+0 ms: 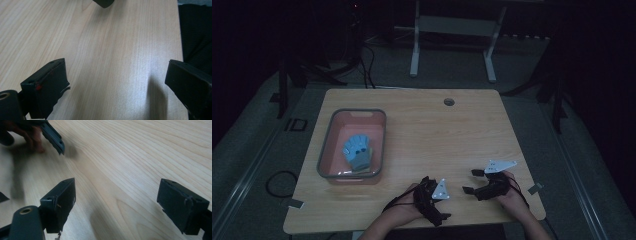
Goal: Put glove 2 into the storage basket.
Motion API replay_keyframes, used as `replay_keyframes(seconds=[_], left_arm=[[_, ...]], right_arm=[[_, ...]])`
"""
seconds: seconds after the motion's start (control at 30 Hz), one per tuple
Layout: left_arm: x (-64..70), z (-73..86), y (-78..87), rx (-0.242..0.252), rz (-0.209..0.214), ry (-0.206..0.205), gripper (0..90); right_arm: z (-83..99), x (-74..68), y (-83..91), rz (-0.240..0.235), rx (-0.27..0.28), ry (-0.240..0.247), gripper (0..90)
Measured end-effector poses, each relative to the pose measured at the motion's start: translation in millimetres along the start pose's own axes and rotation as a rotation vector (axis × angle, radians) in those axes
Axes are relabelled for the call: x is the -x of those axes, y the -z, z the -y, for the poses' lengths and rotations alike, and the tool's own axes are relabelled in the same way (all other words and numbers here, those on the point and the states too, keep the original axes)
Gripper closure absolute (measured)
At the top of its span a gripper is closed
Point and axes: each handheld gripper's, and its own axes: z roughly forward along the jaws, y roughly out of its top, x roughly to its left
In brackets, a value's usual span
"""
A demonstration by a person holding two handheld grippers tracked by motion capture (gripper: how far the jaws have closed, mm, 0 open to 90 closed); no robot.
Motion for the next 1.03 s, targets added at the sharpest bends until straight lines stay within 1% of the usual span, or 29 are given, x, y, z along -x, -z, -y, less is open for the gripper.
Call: replay_keyframes(seconds=[0.1,0.2,0.27,0.37,0.57,0.77,0.83,1.03], left_arm=[[1.0,2.0,2.2,0.022,-0.008,0.005,4.5],[0.9,4.3,2.9,0.025,-0.018,0.007,4.5],[1.0,5.3,2.9,0.03,-0.016,0.004,4.5],[0.7,5.6,3.3,0.043,-0.016,0.011,4.6],[0.5,6.5,2.9,0.038,-0.022,0.001,4.6],[0.5,6.6,3.0,0.04,-0.025,0.001,4.6],[-0.1,6.9,3.3,0.042,-0.021,0.007,4.6],[-0.1,6.9,3.0,0.042,-0.016,0.006,4.6]], right_arm=[[1.1,0.8,-1.1,0.005,-0.004,0.005,15.5],[1.3,1.3,-1.6,0.011,-0.003,0.008,15.4],[1.4,2.0,-1.4,0.011,0.0,0.007,15.3],[1.4,2.8,-1.1,0.016,0.001,0.005,15.4],[1.8,3.8,-1.5,0.02,0.002,0.005,15.4],[1.6,4.0,-2.0,0.021,-0.002,0.001,15.4],[1.5,3.5,-2.4,0.022,-0.005,0.005,15.4],[1.4,3.4,-2.7,0.023,-0.011,0.007,15.4]])
